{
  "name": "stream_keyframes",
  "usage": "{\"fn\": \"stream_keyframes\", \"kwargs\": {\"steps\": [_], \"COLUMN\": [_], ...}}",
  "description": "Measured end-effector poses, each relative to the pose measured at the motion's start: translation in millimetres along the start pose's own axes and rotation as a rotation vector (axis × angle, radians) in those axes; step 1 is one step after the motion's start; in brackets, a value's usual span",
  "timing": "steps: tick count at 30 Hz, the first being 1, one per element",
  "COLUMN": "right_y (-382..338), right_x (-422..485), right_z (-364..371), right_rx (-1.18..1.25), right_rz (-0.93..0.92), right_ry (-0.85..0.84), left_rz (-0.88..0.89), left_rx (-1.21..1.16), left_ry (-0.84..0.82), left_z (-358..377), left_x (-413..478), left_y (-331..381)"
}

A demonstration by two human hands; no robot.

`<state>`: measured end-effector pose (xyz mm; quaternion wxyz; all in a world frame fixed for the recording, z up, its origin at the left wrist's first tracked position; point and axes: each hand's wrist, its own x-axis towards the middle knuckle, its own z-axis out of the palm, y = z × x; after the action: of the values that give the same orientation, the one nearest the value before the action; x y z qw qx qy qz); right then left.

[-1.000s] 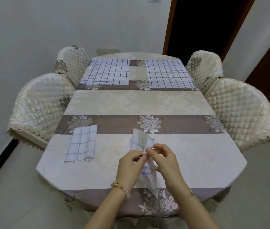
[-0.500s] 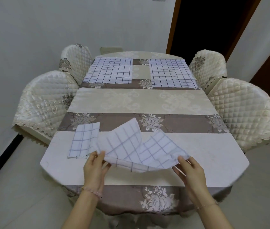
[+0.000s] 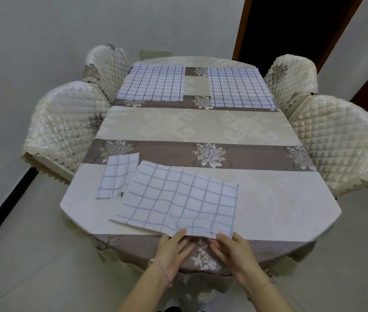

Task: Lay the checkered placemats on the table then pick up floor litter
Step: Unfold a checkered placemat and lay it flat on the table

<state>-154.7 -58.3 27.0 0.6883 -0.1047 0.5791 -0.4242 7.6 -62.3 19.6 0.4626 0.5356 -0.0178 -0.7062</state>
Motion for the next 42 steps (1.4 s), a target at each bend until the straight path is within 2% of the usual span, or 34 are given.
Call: {"fn": "stream_keyframes", "kwargs": {"steps": [4,7,12,15,21,28,29,31,33,35,37,39,42], "right_y": [-4,-23,-57,-63,-57,-40,-37,-30,-26,-24,-23,-23,-24], "right_x": [-11,-6,7,15,6,-17,-18,-20,-23,-24,-24,-24,-25], "right_z": [0,-12,-22,-27,-39,-61,-63,-63,-59,-54,-48,-42,-36], "right_rx": [-0.066,-0.024,0.105,0.106,0.022,0.027,0.019,0.003,-0.023,-0.047,-0.074,-0.092,-0.097], "right_rz": [0.018,0.037,-0.007,-0.033,-0.137,-0.238,-0.225,-0.191,-0.177,-0.202,-0.235,-0.256,-0.267], "right_ry": [-0.070,-0.090,-0.020,0.010,0.080,0.168,0.179,0.192,0.202,0.200,0.179,0.142,0.078], "left_rz": [0.066,0.060,-0.017,-0.020,0.140,0.255,0.282,0.399,0.623,0.770,0.717,0.659,0.640], "left_rx": [0.021,0.141,0.372,0.478,0.418,0.443,0.490,0.730,1.010,1.148,1.170,1.186,1.216], "left_ry": [0.038,-0.068,-0.303,-0.348,-0.116,-0.055,-0.002,0.169,0.249,0.080,-0.178,-0.357,-0.415], "left_z": [8,0,-14,-15,-6,24,27,29,33,43,54,60,64], "left_x": [-2,-8,-17,-16,13,33,37,41,35,22,7,-4,-12], "left_y": [3,17,44,57,71,65,63,58,48,35,18,1,-16]}}
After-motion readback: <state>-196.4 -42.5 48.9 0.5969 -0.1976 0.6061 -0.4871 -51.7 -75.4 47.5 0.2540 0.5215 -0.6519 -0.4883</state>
